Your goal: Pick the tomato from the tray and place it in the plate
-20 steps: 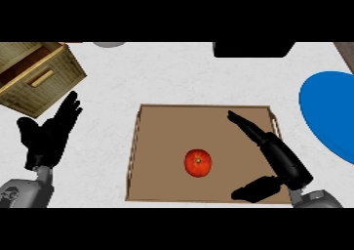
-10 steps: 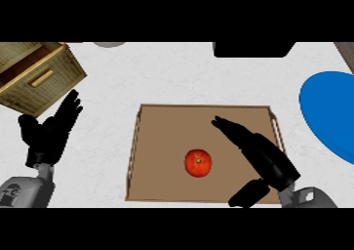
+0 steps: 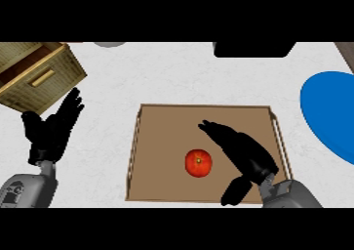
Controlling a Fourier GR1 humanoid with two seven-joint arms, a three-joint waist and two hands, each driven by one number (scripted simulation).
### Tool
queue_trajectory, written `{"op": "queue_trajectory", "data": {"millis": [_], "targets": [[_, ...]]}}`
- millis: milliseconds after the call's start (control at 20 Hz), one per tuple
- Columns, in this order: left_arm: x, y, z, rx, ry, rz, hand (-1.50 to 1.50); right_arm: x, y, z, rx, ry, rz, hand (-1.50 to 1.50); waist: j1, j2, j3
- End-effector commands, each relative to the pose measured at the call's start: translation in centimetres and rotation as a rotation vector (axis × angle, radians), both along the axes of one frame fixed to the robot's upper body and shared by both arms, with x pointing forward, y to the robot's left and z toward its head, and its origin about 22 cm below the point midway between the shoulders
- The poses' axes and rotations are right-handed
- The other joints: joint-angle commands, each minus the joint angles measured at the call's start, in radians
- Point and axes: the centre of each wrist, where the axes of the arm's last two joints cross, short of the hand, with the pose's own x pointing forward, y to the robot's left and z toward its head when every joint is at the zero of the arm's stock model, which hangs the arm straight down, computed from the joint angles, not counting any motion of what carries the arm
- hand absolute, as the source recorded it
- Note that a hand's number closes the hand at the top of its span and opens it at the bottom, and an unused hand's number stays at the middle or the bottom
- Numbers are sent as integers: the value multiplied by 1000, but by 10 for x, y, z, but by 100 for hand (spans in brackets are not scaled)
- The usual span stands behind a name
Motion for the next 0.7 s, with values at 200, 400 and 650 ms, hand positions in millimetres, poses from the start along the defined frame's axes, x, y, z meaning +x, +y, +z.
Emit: {"op": "queue_trajectory", "data": {"millis": [200, 400, 650], "targets": [[-10, -10, -5, -12, -6, -13, 0, 18, 31, 0, -79, 33, 3, -150, 1, 0, 0], [-2, 5, -18, -4, 7, -17, 0, 23, 33, -19, -92, 39, 3, -150, 0, 1, 0], [8, -12, 1, -20, -3, -6, 0, 39, 55, -32, -126, 30, -5, -150, 3, 1, 0]]}}
